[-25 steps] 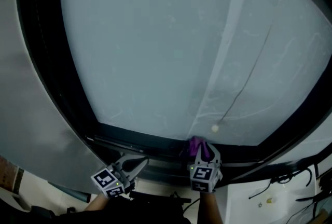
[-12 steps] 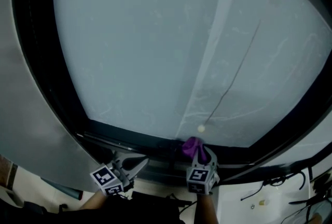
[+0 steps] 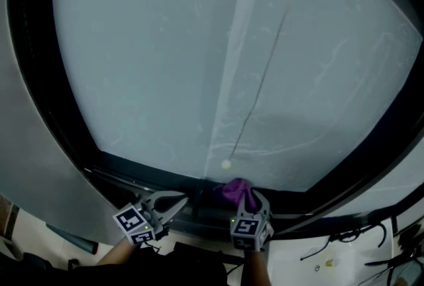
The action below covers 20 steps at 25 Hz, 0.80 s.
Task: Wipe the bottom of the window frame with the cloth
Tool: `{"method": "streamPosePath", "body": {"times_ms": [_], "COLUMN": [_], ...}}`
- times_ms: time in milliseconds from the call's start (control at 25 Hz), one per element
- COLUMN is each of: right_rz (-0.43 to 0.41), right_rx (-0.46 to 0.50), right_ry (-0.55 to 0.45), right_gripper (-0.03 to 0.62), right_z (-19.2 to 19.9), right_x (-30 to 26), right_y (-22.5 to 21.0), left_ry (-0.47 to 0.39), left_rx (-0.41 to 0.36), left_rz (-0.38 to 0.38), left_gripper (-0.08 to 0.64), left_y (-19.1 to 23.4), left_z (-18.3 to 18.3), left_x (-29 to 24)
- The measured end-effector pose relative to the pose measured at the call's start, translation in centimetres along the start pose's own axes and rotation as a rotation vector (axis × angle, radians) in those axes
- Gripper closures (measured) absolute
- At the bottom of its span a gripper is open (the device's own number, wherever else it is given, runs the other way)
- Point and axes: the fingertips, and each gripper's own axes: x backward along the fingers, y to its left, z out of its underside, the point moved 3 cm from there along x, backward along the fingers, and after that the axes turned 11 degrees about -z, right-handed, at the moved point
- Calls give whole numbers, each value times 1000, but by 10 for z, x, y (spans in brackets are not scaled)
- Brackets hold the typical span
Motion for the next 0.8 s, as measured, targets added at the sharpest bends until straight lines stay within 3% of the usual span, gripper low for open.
{"method": "streamPosePath", "body": {"times_ms": [280,800], "right_rz": [-26,133], "right_rx": [29,-59], "right_ry": [2,78], "right_gripper": [532,532], "right_z": [2,18], "right_x": [3,19], "right_y": [-9,-38], "left_ry": [-3,-7], "left_rx": [13,21], "left_rz": [38,180], "left_gripper": [563,563], "left_y": [-12,-3], "left_z": [-3,-4], "left_x": [-21,-49]}}
